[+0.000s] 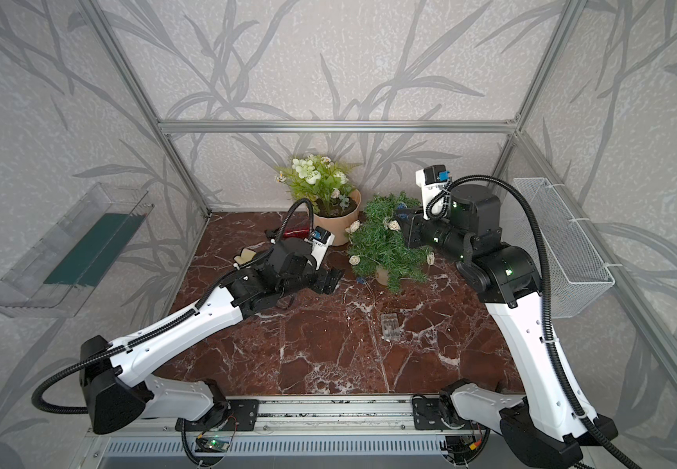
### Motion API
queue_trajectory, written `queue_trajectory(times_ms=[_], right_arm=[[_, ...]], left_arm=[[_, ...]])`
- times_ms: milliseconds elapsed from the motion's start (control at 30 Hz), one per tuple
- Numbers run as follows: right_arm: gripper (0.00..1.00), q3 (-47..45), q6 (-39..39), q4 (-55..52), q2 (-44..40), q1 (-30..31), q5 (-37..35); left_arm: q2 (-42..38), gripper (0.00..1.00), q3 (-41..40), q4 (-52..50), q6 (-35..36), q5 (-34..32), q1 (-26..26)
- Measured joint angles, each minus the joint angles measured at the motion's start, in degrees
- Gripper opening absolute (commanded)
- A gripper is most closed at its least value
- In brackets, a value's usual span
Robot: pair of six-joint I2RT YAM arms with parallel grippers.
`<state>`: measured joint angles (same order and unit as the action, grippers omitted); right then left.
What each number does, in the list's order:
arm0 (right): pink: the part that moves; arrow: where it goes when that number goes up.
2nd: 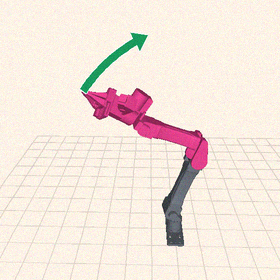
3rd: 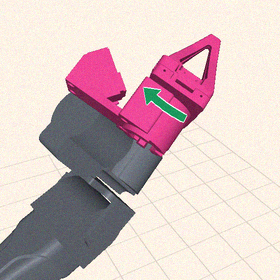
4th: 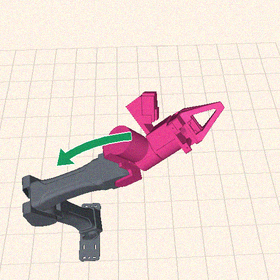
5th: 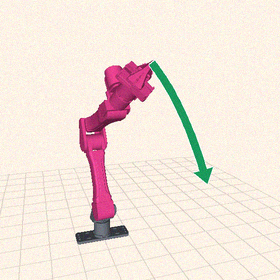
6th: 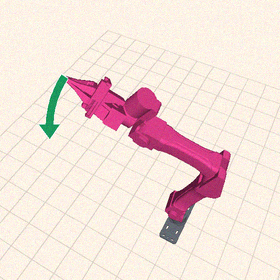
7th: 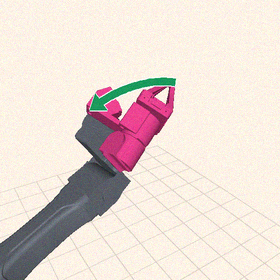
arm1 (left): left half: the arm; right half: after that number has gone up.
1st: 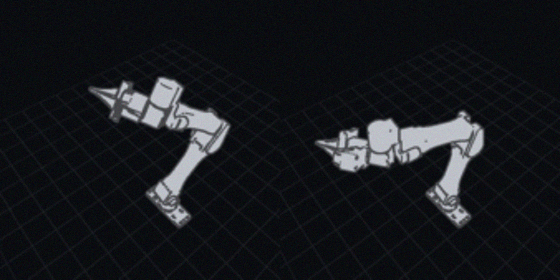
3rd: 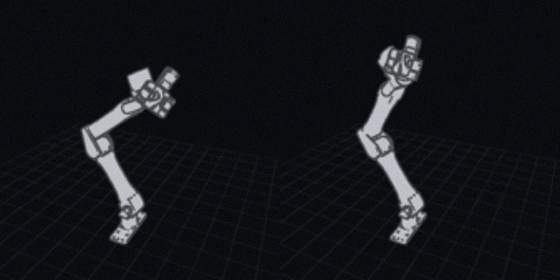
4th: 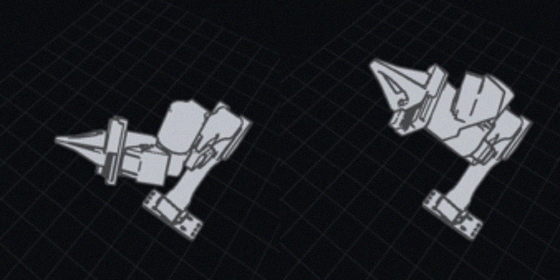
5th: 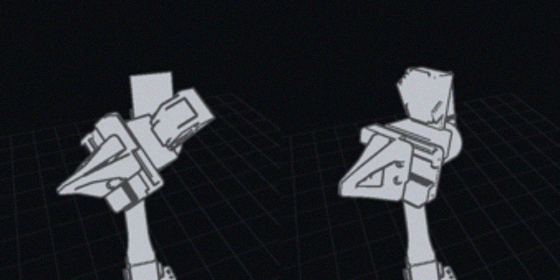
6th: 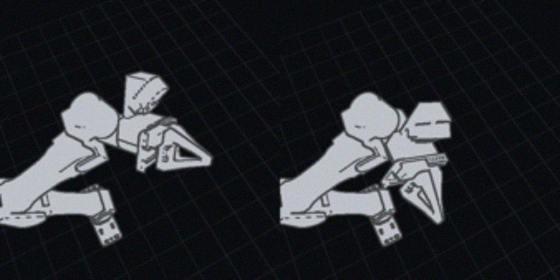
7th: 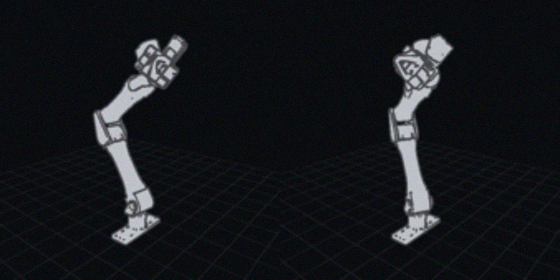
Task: Remove string lights from the small christmas tree
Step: Remove the light string from the Christmas tree.
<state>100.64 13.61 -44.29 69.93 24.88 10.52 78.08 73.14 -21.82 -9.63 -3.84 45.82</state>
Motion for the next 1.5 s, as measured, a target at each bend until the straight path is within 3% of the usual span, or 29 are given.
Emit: queue_trajectory(times_ms=[267,633,900,1167,1333,1500], right_arm=[[0.09,9.0,-2.2,-1.1,8.0,12.0,-4.5],[0.09,22.5,-4.0,-1.5,21.0,20.2,-7.1],[0.09,33.0,-4.9,-2.2,29.2,21.2,-8.3],[0.09,55.6,-7.6,-6.4,44.0,18.8,-10.4],[0.09,61.3,-6.0,-7.1,49.0,13.7,-8.5],[0.09,59.8,-4.9,-7.3,49.2,12.4,-6.5]], left_arm=[[-0.9,0.98,5.0,2.0,3.7,3.1,-4.3],[-1.3,0.99,0.8,12.7,4.5,8.6,-8.9],[-0.2,0.99,-3.2,21.6,1.4,11.3,-11.3],[0.2,0.99,-3.2,23.7,-0.6,11.7,-12.0],[0.2,0.76,-3.2,22.3,-0.4,10.0,-12.4],[0.2,0.78,-3.2,21.2,-0.9,7.5,-13.8]])
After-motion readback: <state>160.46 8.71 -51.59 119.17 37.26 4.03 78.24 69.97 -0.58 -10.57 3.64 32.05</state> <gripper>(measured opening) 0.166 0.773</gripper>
